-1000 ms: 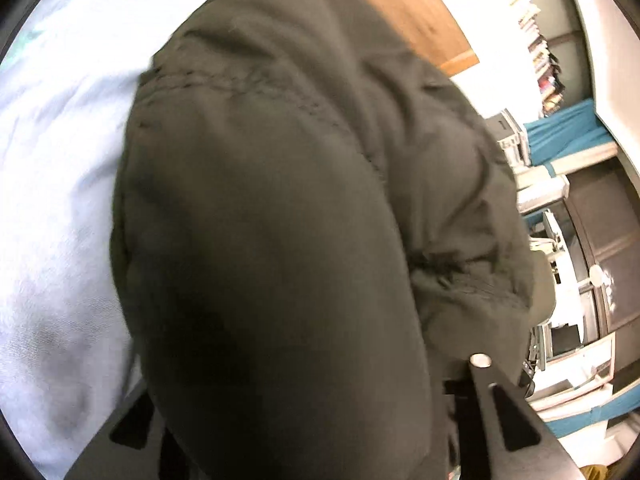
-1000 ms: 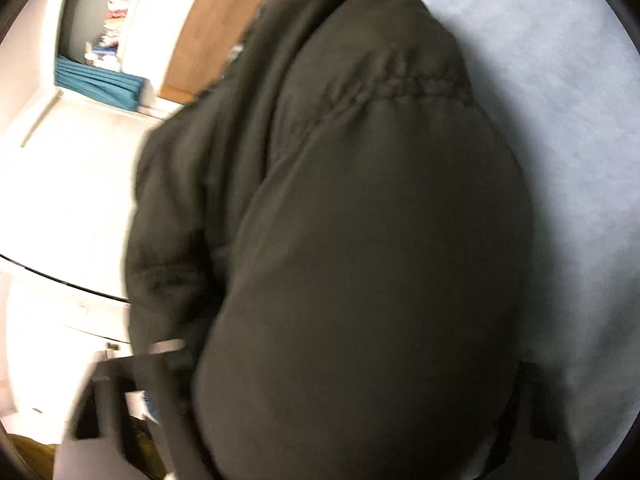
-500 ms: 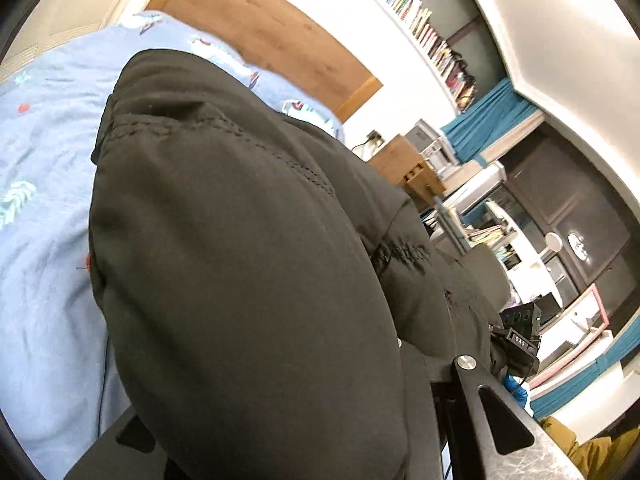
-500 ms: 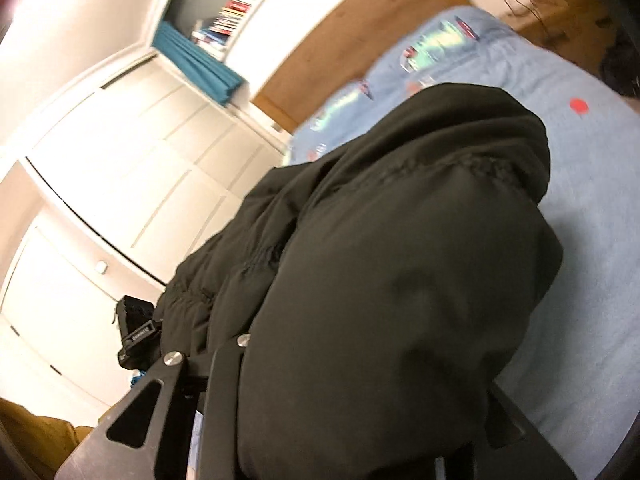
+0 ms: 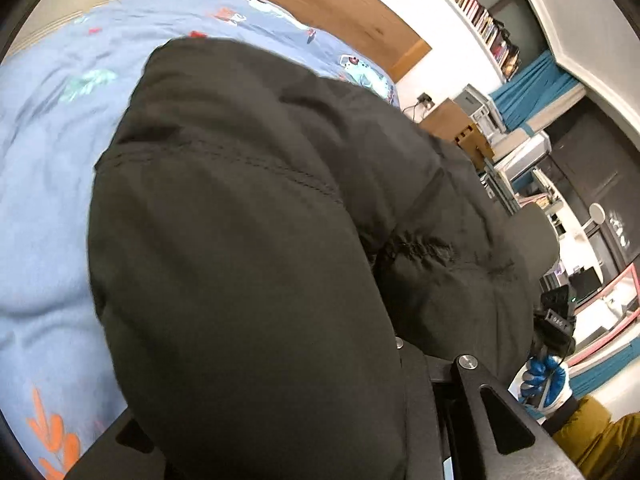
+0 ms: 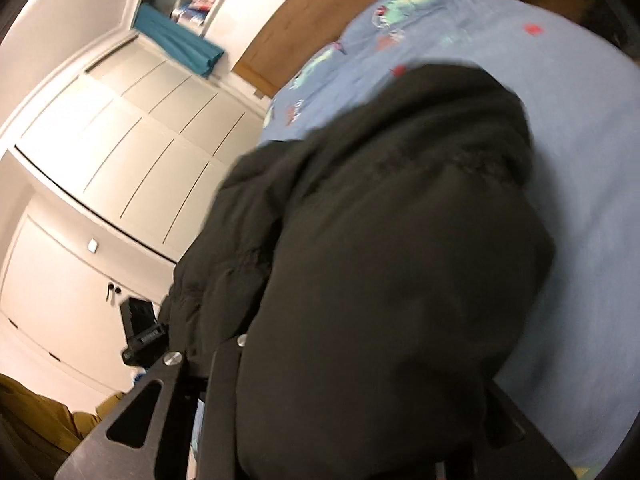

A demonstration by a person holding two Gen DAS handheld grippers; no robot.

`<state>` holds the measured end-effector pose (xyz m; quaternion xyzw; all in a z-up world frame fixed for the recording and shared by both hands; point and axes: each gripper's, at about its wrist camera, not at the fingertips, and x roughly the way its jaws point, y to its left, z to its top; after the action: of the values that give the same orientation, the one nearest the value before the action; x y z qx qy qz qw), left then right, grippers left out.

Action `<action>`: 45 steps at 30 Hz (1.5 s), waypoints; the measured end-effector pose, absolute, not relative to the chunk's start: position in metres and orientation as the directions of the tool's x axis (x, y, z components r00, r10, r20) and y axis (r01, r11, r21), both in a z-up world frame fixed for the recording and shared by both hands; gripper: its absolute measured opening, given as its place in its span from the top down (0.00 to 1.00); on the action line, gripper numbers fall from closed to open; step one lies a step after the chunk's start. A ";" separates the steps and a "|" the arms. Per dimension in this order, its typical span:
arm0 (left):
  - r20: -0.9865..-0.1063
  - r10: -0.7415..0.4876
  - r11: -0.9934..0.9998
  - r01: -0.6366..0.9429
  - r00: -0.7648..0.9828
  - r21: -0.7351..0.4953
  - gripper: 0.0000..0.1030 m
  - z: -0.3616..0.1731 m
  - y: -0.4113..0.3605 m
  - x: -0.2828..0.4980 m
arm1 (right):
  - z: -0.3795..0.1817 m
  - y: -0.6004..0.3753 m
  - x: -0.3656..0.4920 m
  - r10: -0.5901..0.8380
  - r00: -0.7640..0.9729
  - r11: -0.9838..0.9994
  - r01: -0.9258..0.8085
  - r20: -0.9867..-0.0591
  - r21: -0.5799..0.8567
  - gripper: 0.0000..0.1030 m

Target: Fold large clothes

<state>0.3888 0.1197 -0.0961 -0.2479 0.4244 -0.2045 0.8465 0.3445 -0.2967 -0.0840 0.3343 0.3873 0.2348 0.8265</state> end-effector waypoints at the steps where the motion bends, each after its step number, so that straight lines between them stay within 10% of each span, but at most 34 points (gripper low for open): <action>1: -0.619 -0.549 0.802 0.146 0.562 -0.579 0.74 -0.099 0.121 0.385 | -0.088 -0.299 0.344 0.644 0.591 0.670 -0.128 -0.486 0.732 0.78; 7: -0.661 -0.460 0.867 0.137 0.593 -0.480 0.33 -0.107 0.116 0.377 | -0.115 -0.322 0.338 0.597 0.604 0.708 -0.088 -0.527 0.701 0.47; 11: -0.675 -0.401 0.888 0.084 0.619 -0.451 0.24 -0.097 0.136 0.362 | -0.119 -0.350 0.320 0.548 0.650 0.722 -0.050 -0.527 0.690 0.30; 45: -0.546 0.007 0.998 -0.040 0.838 -0.049 0.01 0.017 0.065 0.083 | 0.014 -0.157 0.071 0.140 0.745 0.989 -0.071 -0.653 0.130 0.29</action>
<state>0.0832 0.0649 0.0174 -0.0290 0.2847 0.0124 0.9581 0.0706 -0.1567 0.0135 0.0485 0.3529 0.0566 0.9327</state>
